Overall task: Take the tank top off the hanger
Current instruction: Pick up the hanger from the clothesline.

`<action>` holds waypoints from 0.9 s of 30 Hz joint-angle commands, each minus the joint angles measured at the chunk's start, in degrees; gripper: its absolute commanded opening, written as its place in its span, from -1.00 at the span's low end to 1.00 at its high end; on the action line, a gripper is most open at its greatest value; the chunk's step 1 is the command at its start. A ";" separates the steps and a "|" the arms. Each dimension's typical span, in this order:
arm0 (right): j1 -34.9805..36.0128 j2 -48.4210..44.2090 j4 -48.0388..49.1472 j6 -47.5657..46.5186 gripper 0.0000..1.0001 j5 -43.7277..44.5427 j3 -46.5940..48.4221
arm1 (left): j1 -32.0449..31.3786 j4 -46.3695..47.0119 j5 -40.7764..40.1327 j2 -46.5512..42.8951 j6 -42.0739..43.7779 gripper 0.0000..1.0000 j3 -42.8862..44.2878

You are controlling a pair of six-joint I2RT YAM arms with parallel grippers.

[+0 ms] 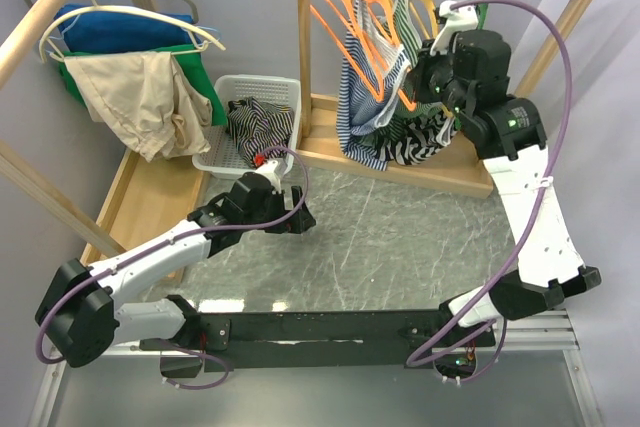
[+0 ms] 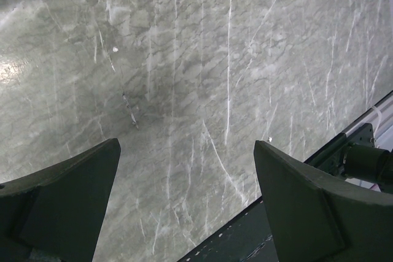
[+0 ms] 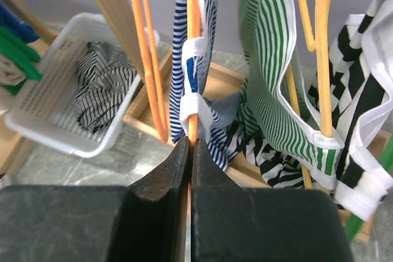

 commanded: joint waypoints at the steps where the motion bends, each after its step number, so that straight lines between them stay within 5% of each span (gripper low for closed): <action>1: 1.48 -7.62 13.60 1.04 -1.00 6.38 -4.79 | -0.32 0.99 -0.91 -1.94 -0.37 0.93 0.10; 15: 3.33 -16.08 29.00 0.16 -1.00 8.93 -17.28 | -0.32 1.43 -1.35 -2.29 -0.98 0.93 0.63; 27: 5.44 -23.98 19.87 2.27 -1.00 9.55 -20.71 | -0.32 0.11 -2.84 -4.13 -1.07 0.93 0.63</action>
